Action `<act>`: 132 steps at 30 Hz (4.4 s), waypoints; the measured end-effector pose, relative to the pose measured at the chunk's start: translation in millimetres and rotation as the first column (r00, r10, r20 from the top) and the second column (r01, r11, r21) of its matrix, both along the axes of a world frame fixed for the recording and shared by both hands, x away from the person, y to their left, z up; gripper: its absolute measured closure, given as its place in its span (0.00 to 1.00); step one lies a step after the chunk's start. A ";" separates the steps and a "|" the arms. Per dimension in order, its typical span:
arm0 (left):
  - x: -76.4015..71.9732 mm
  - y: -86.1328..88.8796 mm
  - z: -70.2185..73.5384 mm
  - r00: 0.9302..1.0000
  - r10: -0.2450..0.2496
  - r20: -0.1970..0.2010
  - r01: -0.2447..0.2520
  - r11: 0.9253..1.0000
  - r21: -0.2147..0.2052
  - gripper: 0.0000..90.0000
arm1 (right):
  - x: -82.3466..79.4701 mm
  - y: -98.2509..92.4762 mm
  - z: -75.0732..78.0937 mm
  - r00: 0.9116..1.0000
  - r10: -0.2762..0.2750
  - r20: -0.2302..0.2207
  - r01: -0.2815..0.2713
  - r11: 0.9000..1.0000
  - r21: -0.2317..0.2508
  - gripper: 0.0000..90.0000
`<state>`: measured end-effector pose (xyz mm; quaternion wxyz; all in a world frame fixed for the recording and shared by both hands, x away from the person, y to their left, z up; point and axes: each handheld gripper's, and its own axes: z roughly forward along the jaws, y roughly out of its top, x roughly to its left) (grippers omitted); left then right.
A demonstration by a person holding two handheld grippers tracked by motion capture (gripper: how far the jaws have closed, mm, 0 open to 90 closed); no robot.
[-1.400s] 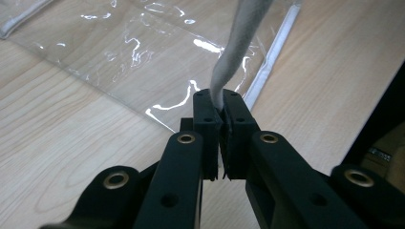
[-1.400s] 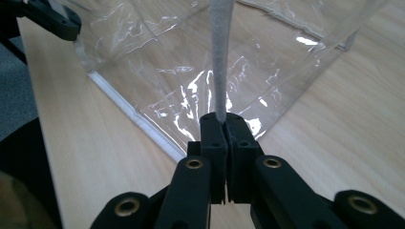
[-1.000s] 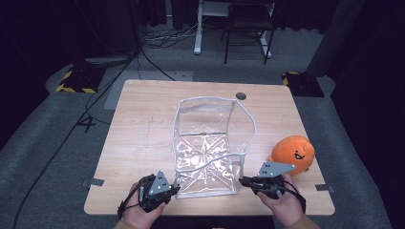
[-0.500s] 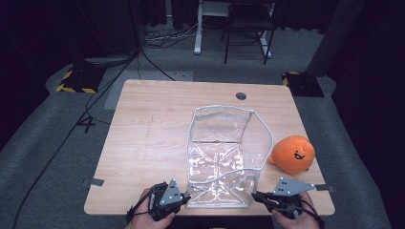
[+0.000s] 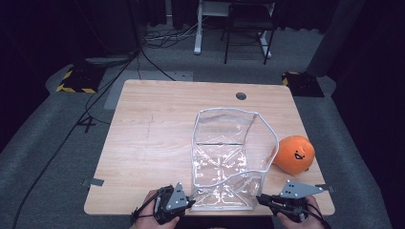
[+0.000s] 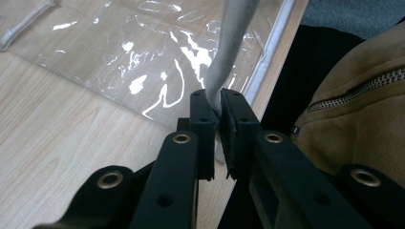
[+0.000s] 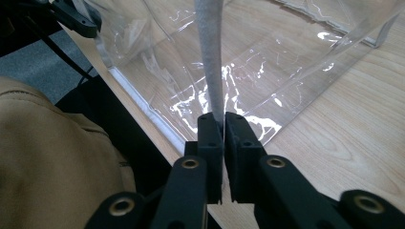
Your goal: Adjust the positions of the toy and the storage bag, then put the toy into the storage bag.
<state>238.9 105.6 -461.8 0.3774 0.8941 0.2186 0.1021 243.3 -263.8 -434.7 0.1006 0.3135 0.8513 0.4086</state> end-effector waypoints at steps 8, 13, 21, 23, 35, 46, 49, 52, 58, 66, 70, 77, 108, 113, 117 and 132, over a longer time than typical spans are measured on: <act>2.5 13.7 10.1 0.997 0.068 0.022 -0.067 0.997 -0.029 0.58 | -1.1 -10.8 7.5 1.000 -0.008 0.009 0.008 1.000 0.000 0.75; 3.4 23.2 12.3 0.996 0.085 0.022 -0.084 0.996 -0.029 0.49 | 2.0 -18.5 10.8 1.000 -0.017 0.000 0.017 0.999 -0.039 0.64; 17.2 49.3 10.0 0.987 0.161 0.030 -0.160 0.987 -0.011 0.38 | 21.4 -36.5 8.7 0.998 -0.052 -0.028 0.051 0.998 -0.044 0.40; 22.0 55.9 8.2 0.982 0.188 0.026 -0.188 0.982 -0.017 0.38 | 25.5 -41.5 10.2 0.998 -0.061 -0.028 0.060 0.998 -0.036 0.38; 43.2 80.3 -10.6 0.958 0.287 0.031 -0.287 0.958 0.014 0.37 | 39.8 -64.1 17.8 0.991 -0.131 -0.001 0.131 0.991 -0.036 0.37; 49.2 112.8 -33.9 0.920 0.392 -0.013 -0.392 0.920 0.018 0.37 | 61.0 -76.7 42.6 0.988 -0.152 0.042 0.154 0.987 -0.049 0.40; 50.4 119.0 -39.2 0.913 0.407 -0.027 -0.407 0.913 0.021 0.37 | 69.1 -81.3 48.5 0.986 -0.162 0.041 0.164 0.985 -0.056 0.40; 50.4 123.0 -42.8 0.905 0.425 -0.036 -0.424 0.905 0.025 0.37 | 75.6 -85.1 52.4 0.985 -0.171 0.039 0.173 0.983 -0.059 0.41; 51.9 132.1 -50.1 0.893 0.447 -0.057 -0.447 0.894 0.021 0.35 | 90.7 -95.6 58.3 0.980 -0.196 0.025 0.197 0.977 -0.081 0.42; 50.4 138.3 -54.1 0.891 0.451 -0.043 -0.452 0.892 -0.012 0.33 | 110.9 -110.1 65.4 0.971 -0.240 0.018 0.240 0.964 -0.112 0.46; 51.3 137.7 -54.1 0.891 0.452 -0.045 -0.453 0.892 -0.012 0.32 | 118.0 -118.3 68.7 0.964 -0.264 0.020 0.265 0.959 -0.103 0.49; 51.4 137.7 -54.1 0.891 0.451 -0.045 -0.452 0.892 -0.012 0.32 | 126.8 -127.6 73.9 0.956 -0.292 0.030 0.293 0.950 -0.108 0.50; 53.2 135.6 -54.0 0.893 0.448 -0.044 -0.449 0.894 -0.007 0.30 | 147.6 -116.2 79.4 0.966 -0.255 -0.044 0.240 0.948 -0.210 0.83; 53.3 135.4 -54.1 0.893 0.448 -0.046 -0.449 0.894 -0.009 0.30 | 145.7 -115.6 90.4 0.969 -0.246 -0.035 0.234 0.949 -0.212 0.84; 53.4 135.2 -54.1 0.893 0.448 -0.046 -0.449 0.893 -0.009 0.30 | 144.1 -112.1 101.6 0.971 -0.235 -0.035 0.221 0.948 -0.227 0.84; 54.9 134.2 -53.9 0.895 0.443 -0.046 -0.443 0.896 -0.007 0.30 | 143.1 -110.0 139.3 0.974 -0.226 -0.016 0.215 0.945 -0.246 0.84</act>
